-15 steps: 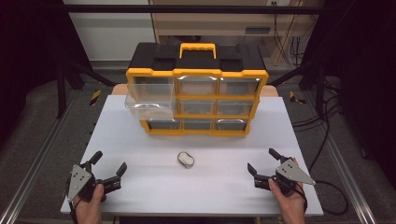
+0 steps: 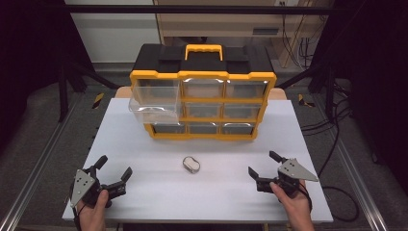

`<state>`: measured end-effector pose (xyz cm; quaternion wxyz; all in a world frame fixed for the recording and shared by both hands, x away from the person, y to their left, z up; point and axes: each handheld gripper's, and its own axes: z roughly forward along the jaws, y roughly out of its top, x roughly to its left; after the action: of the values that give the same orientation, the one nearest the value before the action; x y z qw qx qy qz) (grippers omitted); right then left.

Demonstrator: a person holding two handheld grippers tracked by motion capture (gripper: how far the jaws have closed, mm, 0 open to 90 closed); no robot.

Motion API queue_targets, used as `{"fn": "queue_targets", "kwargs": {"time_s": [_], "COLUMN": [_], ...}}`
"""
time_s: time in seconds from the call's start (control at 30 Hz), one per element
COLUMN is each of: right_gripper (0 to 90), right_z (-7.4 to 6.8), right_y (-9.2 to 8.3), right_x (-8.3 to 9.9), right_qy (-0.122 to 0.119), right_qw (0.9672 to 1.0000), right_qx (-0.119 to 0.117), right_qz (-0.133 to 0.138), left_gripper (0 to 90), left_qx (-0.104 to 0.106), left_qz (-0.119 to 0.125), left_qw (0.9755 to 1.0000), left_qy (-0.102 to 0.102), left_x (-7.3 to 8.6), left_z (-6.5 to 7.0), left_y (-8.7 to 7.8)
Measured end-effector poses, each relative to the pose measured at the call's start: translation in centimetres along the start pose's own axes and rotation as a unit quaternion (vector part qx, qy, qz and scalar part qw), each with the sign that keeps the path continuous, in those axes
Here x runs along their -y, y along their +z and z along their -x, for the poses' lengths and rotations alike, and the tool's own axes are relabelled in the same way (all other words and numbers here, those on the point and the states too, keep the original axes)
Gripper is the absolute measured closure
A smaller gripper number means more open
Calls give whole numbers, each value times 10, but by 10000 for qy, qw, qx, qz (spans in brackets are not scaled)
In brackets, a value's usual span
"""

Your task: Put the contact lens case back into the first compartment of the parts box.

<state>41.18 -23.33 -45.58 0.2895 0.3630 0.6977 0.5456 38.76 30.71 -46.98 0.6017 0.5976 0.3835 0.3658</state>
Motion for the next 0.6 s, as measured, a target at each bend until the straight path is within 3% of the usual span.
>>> {"fn": "queue_targets", "kwargs": {"time_s": [0.07, 0.1, 0.13, 0.3, 0.6], "right_gripper": [50, 51, 53, 66, 79], "right_z": [-2, -8, -11, -26, -47], "right_y": [4, 11, 15, 25, 46], "right_x": [-1, -2, -4, -14, -41], "right_qy": [-58, -284, -382, -656, -887], "right_qw": [9999, 9985, 9974, 9934, 9877], "right_qx": [-32, -99, -144, -305, -524], "right_qz": [-129, -454, -592, -887, -1175], "left_gripper": [11, 11, 11, 10, 9], "left_qx": [10, 22, 38, 83, 77], "left_qz": [-5, -7, 12, 56, 104], "left_qw": [10000, 10000, 10000, 9999, 9998], "left_qy": [15, 22, 10, -7, -162], "left_x": [-1, -1, -2, -4, -4], "left_z": [0, 0, 0, 0, -5], "left_y": [0, 0, 0, 0, -1]}}
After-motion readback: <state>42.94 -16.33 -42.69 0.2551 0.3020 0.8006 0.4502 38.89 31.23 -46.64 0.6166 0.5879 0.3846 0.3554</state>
